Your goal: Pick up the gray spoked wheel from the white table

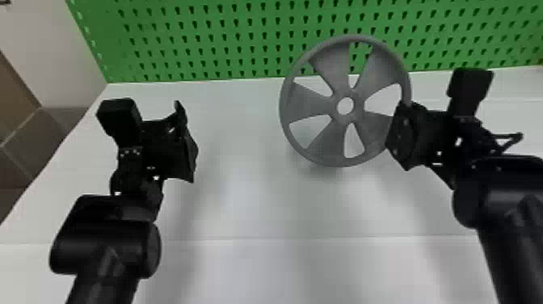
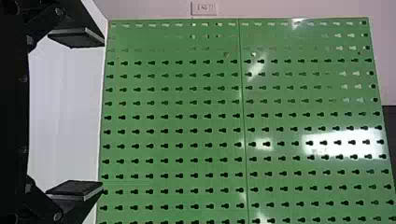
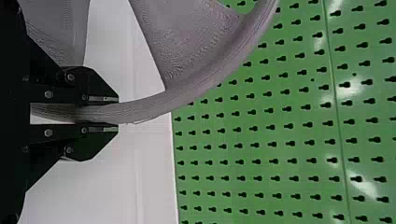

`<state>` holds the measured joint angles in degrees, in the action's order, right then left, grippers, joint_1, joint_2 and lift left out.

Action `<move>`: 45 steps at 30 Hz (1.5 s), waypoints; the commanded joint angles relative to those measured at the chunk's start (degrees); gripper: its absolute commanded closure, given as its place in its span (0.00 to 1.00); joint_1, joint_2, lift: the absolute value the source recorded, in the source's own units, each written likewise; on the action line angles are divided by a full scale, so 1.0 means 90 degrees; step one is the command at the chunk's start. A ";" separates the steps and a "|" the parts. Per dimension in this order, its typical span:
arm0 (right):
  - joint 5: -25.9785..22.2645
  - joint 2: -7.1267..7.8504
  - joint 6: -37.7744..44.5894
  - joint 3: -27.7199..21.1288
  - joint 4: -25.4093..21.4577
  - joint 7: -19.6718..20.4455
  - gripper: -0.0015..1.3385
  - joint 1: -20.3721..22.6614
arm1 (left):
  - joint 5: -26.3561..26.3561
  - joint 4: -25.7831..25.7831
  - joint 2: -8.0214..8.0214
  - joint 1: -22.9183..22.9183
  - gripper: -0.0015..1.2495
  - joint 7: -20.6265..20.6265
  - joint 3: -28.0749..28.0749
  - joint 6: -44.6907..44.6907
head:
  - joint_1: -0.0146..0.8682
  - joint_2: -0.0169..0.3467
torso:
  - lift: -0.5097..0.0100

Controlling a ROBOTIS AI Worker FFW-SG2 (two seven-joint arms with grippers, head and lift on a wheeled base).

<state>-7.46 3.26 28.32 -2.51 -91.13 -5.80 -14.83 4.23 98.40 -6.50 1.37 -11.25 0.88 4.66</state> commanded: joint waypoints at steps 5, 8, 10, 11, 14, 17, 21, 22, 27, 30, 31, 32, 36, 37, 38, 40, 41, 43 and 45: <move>0.0536 -0.0264 -0.1554 -0.0238 0.0008 0.0010 0.85 0.0554 | 0.0018 0.0004 0.0000 -0.0016 0.16 0.0000 -0.0019 0.0000 | 0.90 0.38 | 0.81; 0.0673 -0.0342 -0.1935 -0.0297 0.0076 0.0010 0.85 0.0652 | 0.0028 0.0004 0.0000 -0.0016 0.16 0.0000 -0.0029 0.0000 | 0.90 0.38 | 0.81; 0.0712 -0.0352 -0.2306 -0.0297 0.0174 0.0019 0.84 0.0710 | 0.0018 0.0004 0.0000 -0.0026 0.16 0.0000 -0.0039 0.0000 | 0.90 0.37 | 0.81; 0.0683 -0.0362 -0.2365 -0.0316 0.0203 0.0019 0.85 0.0720 | 0.0028 0.0004 0.0000 -0.0026 0.16 0.0000 -0.0039 0.0000 | 0.90 0.37 | 0.81; 0.0683 -0.0368 -0.2678 -0.0307 0.0291 0.0019 0.85 0.0769 | 0.0067 0.0004 0.0000 -0.0045 0.16 0.0000 -0.0039 0.0000 | 0.90 0.38 | 0.81; 0.0663 -0.0368 -0.3273 -0.0346 0.0496 0.0029 0.85 0.0808 | 0.0126 0.0004 0.0000 -0.0065 0.16 0.0009 -0.0049 0.0000 | 0.90 0.38 | 0.81; 0.0663 -0.0368 -0.3635 -0.0473 0.0643 0.0058 0.85 0.0837 | 0.0233 0.0004 0.0000 -0.0065 0.16 0.0175 -0.0058 0.0000 | 0.90 0.38 | 0.81; 0.0644 -0.0368 -0.3713 -0.0463 0.0682 0.0068 0.85 0.0837 | 0.0263 0.0004 0.0000 -0.0074 0.16 0.0195 -0.0058 0.0000 | 0.90 0.38 | 0.81; 0.0614 -0.0368 -0.3947 -0.0424 0.0779 0.0088 0.85 0.0847 | 0.0321 0.0014 0.0000 -0.0055 0.16 0.0420 -0.0019 0.0010 | 0.90 0.38 | 0.81; 0.0634 -0.0368 -0.3947 -0.0394 0.0799 0.0097 0.85 0.0837 | 0.0331 0.0004 0.0000 -0.0016 0.16 0.0586 0.0010 0.0049 | 0.90 0.38 | 0.81; 0.0634 -0.0368 -0.3947 -0.0385 0.0799 0.0097 0.84 0.0837 | 0.0331 0.0004 0.0000 -0.0016 0.16 0.0605 0.0010 0.0058 | 0.90 0.38 | 0.81; 0.0634 -0.0368 -0.3947 -0.0375 0.0809 0.0107 0.84 0.0837 | 0.0321 0.0004 0.0000 -0.0006 0.16 0.0654 0.0020 0.0068 | 0.90 0.38 | 0.81; 0.0673 -0.0368 -0.3937 -0.0365 0.0809 0.0107 0.85 0.0827 | 0.0292 0.0004 0.0000 -0.0006 0.16 0.0674 0.0010 0.0088 | 0.90 0.38 | 0.81; 0.0683 -0.0368 -0.3937 -0.0365 0.0809 0.0107 0.85 0.0827 | 0.0292 0.0004 0.0000 0.0004 0.16 0.0683 0.0010 0.0097 | 0.90 0.38 | 0.81; 0.0683 -0.0368 -0.3937 -0.0365 0.0809 0.0107 0.85 0.0837 | 0.0292 0.0004 0.0000 0.0004 0.16 0.0703 0.0010 0.0097 | 0.90 0.38 | 0.81; 0.0683 -0.0368 -0.3928 -0.0355 0.0809 0.0107 0.84 0.0837 | 0.0263 0.0004 0.0000 0.0014 0.16 0.0781 0.0020 0.0097 | 0.90 0.38 | 0.81; 0.0673 -0.0368 -0.3918 -0.0346 0.0809 0.0107 0.85 0.0827 | 0.0253 0.0004 0.0000 0.0014 0.16 0.0781 0.0030 0.0107 | 0.90 0.38 | 0.81; 0.0683 -0.0368 -0.3918 -0.0346 0.0809 0.0107 0.84 0.0837 | 0.0253 0.0004 0.0000 0.0014 0.16 0.0781 0.0030 0.0097 | 0.90 0.38 | 0.81; 0.0683 -0.0368 -0.3908 -0.0346 0.0809 0.0107 0.84 0.0827 | 0.0253 0.0004 0.0000 0.0014 0.16 0.0781 0.0030 0.0097 | 0.90 0.38 | 0.81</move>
<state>-1.34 0.00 -6.97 -5.65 -83.85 -4.85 -7.35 6.58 98.44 -6.50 1.48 -4.20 1.10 5.55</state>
